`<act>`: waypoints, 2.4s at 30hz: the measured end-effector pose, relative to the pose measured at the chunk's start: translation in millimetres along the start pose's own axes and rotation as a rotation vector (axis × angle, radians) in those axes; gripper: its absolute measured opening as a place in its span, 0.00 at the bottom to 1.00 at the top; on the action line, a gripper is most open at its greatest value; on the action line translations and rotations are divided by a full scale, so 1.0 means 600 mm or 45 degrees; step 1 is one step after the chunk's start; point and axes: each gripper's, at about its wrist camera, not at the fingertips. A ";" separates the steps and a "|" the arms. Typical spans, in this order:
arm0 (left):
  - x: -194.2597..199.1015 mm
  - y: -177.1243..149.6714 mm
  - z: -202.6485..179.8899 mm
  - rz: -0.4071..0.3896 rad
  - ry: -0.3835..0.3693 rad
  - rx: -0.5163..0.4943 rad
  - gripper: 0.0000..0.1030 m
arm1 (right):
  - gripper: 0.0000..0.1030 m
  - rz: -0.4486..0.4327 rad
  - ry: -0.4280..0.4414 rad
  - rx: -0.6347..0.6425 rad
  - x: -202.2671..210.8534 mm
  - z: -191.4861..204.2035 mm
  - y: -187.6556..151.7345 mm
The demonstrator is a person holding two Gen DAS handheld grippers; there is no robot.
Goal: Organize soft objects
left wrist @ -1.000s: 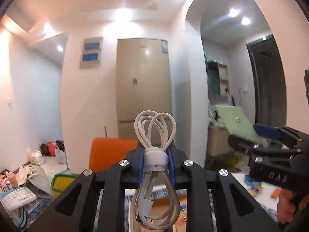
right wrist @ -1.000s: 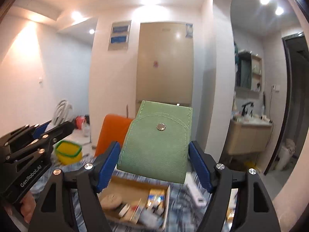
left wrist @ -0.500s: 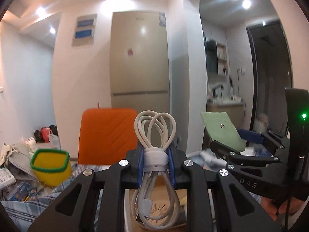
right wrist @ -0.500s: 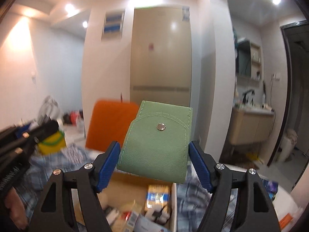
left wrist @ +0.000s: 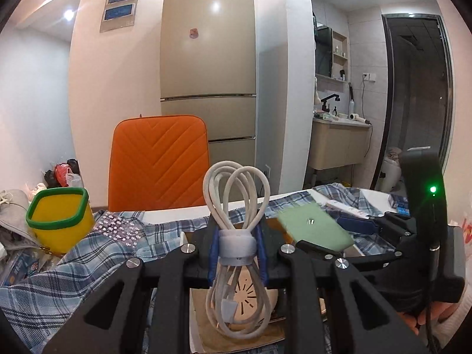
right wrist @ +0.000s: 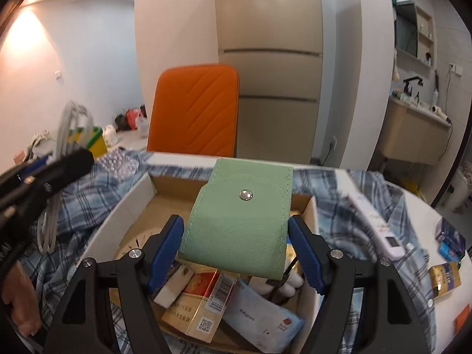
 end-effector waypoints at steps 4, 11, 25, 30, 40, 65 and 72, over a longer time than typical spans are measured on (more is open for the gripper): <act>-0.008 -0.004 0.005 0.018 -0.001 0.001 0.19 | 0.73 0.033 0.012 -0.024 -0.008 -0.001 -0.004; -0.025 -0.013 -0.003 0.070 -0.008 -0.039 0.19 | 0.84 -0.009 -0.053 -0.005 0.009 -0.001 0.000; -0.062 -0.037 -0.011 0.198 -0.008 -0.056 0.77 | 0.84 -0.107 -0.158 -0.126 0.037 -0.049 0.006; -0.031 -0.026 -0.011 0.064 0.004 -0.056 0.93 | 0.84 -0.118 -0.155 -0.151 0.040 -0.054 0.005; 0.023 0.004 0.007 -0.094 0.057 0.033 0.93 | 0.84 -0.224 -0.222 -0.146 0.093 -0.060 0.019; 0.313 0.035 -0.024 -0.518 0.109 0.015 1.00 | 1.00 -0.820 -0.252 0.045 0.472 0.030 -0.028; 0.319 -0.012 -0.037 -0.539 0.154 0.013 1.00 | 1.00 -0.839 -0.243 0.050 0.491 0.033 -0.076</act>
Point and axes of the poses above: each gripper's, at about its wrist camera, not at the fingertips, and x roughly against the way its jaws point, z to its left, y to its top, and after that the axes turned 1 degree about x, right-handed
